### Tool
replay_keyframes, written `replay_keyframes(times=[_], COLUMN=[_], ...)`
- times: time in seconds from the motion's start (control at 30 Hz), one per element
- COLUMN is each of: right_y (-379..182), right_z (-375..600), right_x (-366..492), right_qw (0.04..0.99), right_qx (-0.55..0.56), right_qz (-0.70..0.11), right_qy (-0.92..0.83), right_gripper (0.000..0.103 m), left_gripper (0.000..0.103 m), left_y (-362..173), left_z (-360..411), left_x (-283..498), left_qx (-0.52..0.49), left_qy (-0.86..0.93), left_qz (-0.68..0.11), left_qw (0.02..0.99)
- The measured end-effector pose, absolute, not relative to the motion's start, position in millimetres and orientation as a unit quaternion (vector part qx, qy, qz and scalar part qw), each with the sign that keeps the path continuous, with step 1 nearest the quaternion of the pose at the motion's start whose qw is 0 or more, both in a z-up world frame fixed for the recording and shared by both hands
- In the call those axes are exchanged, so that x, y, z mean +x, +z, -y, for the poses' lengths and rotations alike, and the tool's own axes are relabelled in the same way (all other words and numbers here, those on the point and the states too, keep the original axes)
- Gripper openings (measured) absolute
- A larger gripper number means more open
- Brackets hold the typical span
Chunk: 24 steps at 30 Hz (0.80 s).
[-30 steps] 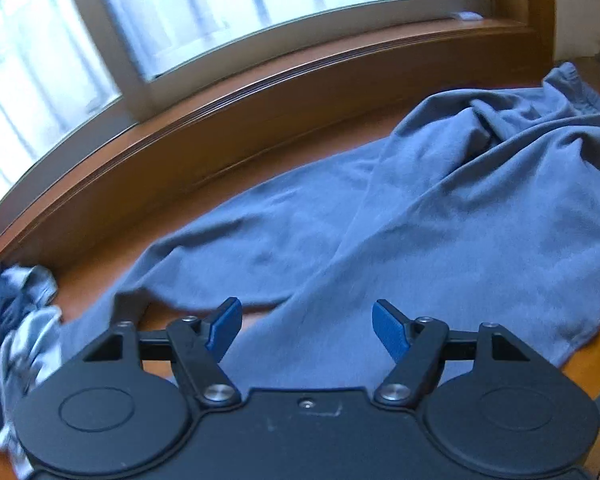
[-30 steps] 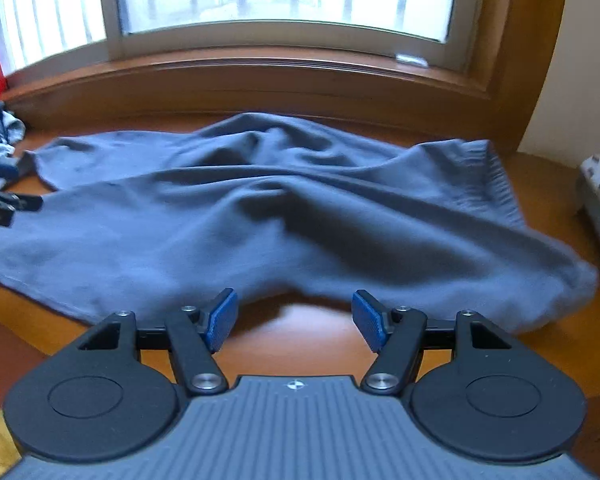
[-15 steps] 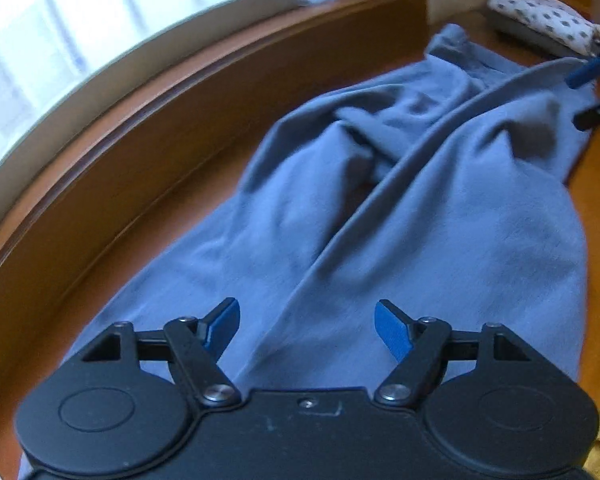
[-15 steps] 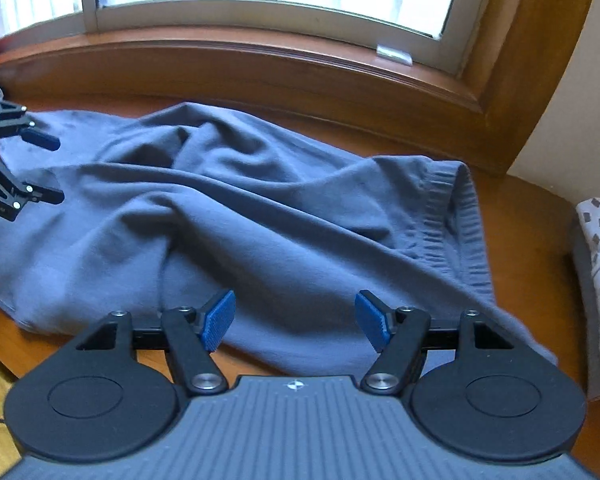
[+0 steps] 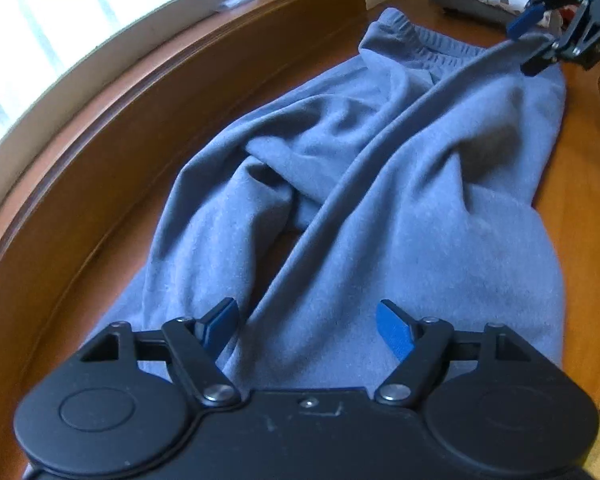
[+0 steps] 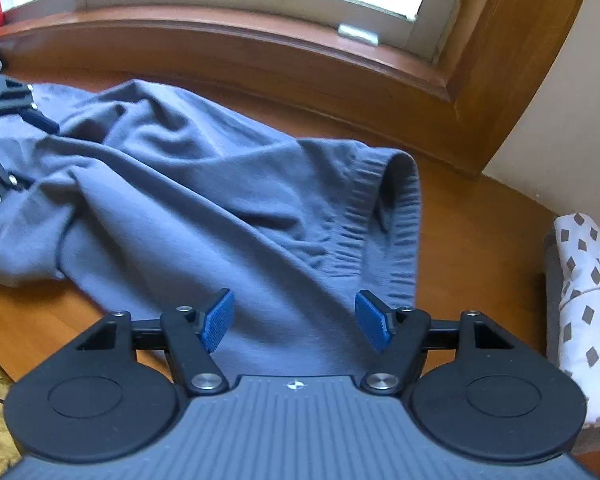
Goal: Fold clothes
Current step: 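Move both grippers along the sweatshirt to its ribbed hem, then grasp the ribbed hem with both grippers, lift and shake the sweatshirt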
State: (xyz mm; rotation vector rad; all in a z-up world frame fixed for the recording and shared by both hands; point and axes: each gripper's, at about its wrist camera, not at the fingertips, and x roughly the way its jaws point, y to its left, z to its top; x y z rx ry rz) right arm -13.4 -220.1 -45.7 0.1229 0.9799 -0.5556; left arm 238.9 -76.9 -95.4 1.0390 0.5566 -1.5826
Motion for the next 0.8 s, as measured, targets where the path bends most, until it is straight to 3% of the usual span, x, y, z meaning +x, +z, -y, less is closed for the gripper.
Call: replay_keyframes(times=[0.1,0.17,0.2,0.23,0.3,0.63,0.8], right_y=[-51,-54,-55,-56,-57,-62,-81], right_z=[232,237,239,240,240,257,275], right_x=[-12,-10,-10,-9,-9,-4,4], right_qw=[0.844,0.844,0.844,0.842,0.841,0.842,0.824], right_qx=[0.058,0.057,0.057,0.056,0.048,0.018,0.065], right_qz=[-0.470,-0.472,-0.474,-0.478,-0.485,-0.503,-0.542], right_qy=[-0.253,-0.246,-0.244,-0.243,-0.236,-0.192,-0.149], right_gripper=[0.070,0.070,0.070,0.070,0.070,0.076,0.073], left_gripper=[0.072,0.045,0.022,0.013,0.008,0.005,0.005], left_y=[-100,-99,-97,-95,-91,-34,-40], left_z=[86,95,95,94,90,53,65], left_x=[246,253,253,252,248,245,245], left_qx=[0.435,0.418,0.412,0.409,0.401,0.248,0.267], left_qy=[-0.686,-0.701,-0.701,-0.698,-0.693,-0.637,-0.653], left_qz=[-0.253,-0.289,-0.301,-0.309,-0.322,-0.354,-0.343], left_qw=[0.525,0.501,0.498,0.500,0.505,0.639,0.620])
